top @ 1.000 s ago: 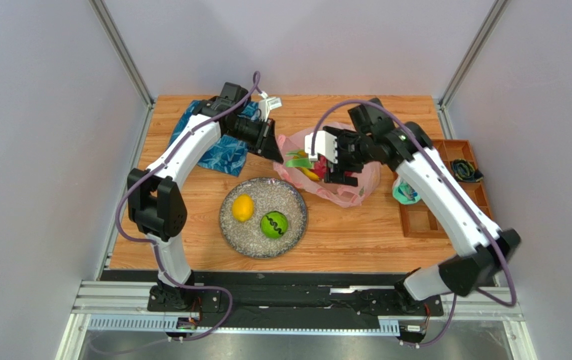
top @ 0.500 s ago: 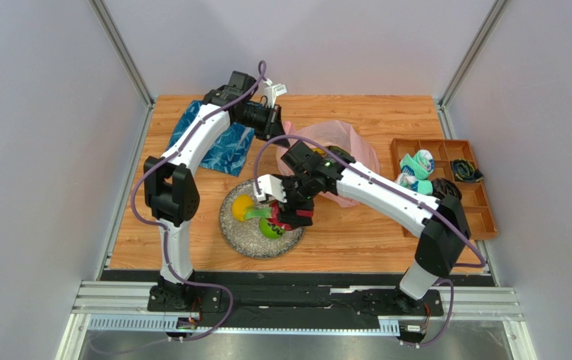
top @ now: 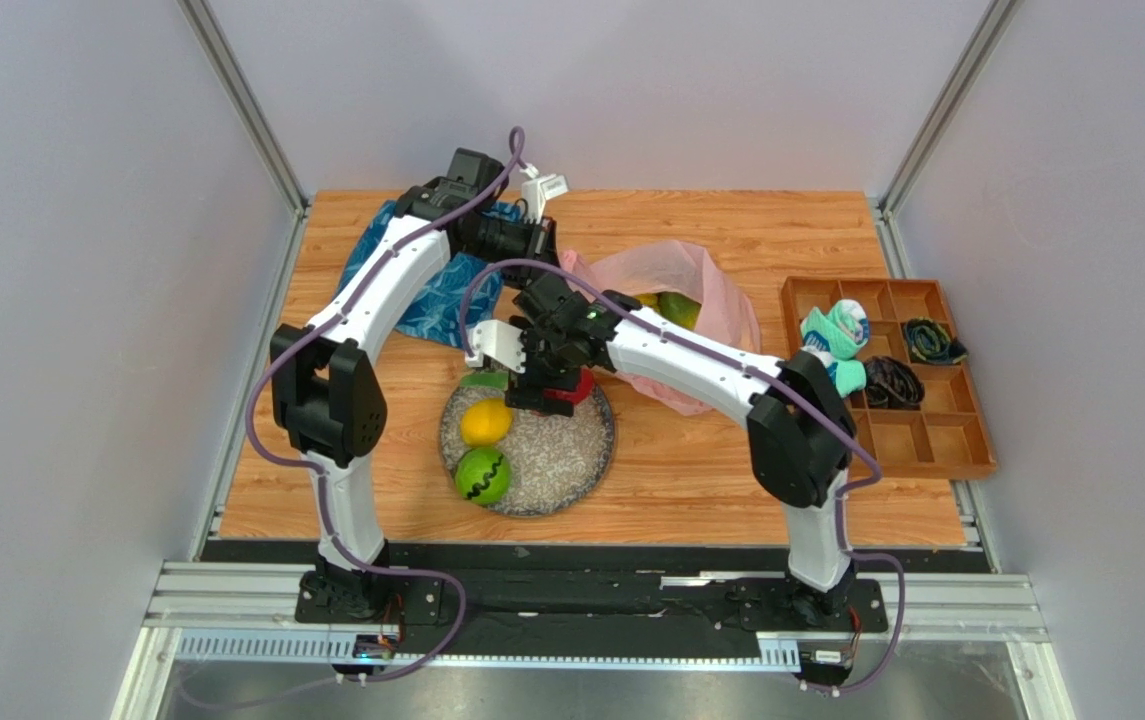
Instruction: Take the fake fruits out of the plastic bag
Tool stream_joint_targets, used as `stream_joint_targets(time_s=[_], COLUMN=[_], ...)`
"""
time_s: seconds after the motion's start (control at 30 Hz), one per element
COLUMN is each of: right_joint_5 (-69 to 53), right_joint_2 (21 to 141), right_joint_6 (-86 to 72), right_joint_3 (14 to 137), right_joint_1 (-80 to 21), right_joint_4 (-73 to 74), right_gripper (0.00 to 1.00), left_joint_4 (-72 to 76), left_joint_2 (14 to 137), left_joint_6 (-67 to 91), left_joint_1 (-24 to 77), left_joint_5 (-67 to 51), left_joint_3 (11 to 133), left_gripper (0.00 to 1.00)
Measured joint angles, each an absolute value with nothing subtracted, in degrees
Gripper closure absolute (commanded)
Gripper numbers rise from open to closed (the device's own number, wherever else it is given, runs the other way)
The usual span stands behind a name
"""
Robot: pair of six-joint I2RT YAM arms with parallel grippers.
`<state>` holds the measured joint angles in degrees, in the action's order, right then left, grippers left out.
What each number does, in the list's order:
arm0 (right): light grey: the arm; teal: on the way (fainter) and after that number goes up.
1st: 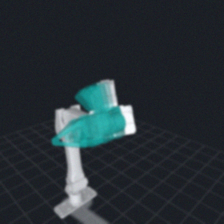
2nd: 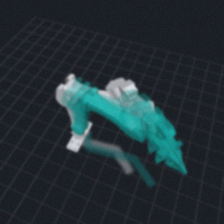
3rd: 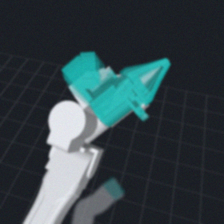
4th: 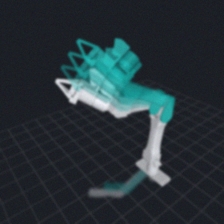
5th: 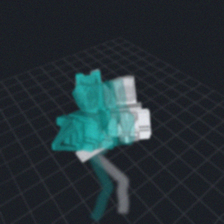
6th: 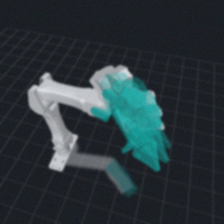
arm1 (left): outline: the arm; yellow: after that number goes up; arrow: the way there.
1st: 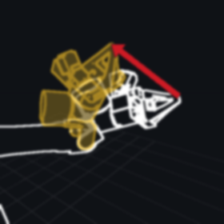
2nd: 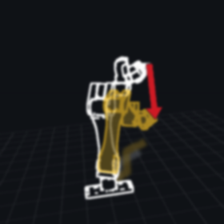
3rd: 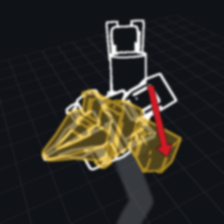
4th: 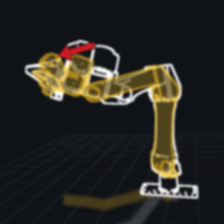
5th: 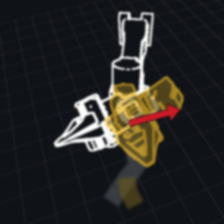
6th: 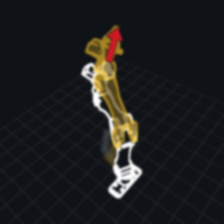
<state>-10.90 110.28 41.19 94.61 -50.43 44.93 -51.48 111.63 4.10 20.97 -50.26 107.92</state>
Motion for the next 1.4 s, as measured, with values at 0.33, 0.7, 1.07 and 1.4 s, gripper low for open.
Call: stream_joint_targets(time_s=[0.33, 0.7, 1.07, 1.4], right_joint_5=[-8.19, -12.23, -8.71, 1.45], right_joint_2=[114.93, 88.47, 96.75, 110.28], right_joint_6=[38.02, 36.64, 35.75, 30.94], right_joint_3=[96.84, 94.21, 91.59, 94.72], right_joint_1=[-50.54, -46.72, -34.63, -32.45], right_joint_4=[44.10, 49.50, 48.53, 49.95], right_gripper=[0.00, 0.10, 0.39, 0.31], left_joint_4=[-51.22, -51.35, -52.88, -57.14], left_joint_2=[111.09, 111.00, 105.25, 104.90], left_joint_6=[3.44, 5.74, 5.19, 0.62], left_joint_1=[20.27, 20.21, 20.12, 20.10], left_joint_5=[-48.90, -52.14, -53.12, -50.50], left_joint_3=[106.28, 105.67, 100.03, 101.27], left_gripper=[0.92, 0.92, 0.92, 0.92])
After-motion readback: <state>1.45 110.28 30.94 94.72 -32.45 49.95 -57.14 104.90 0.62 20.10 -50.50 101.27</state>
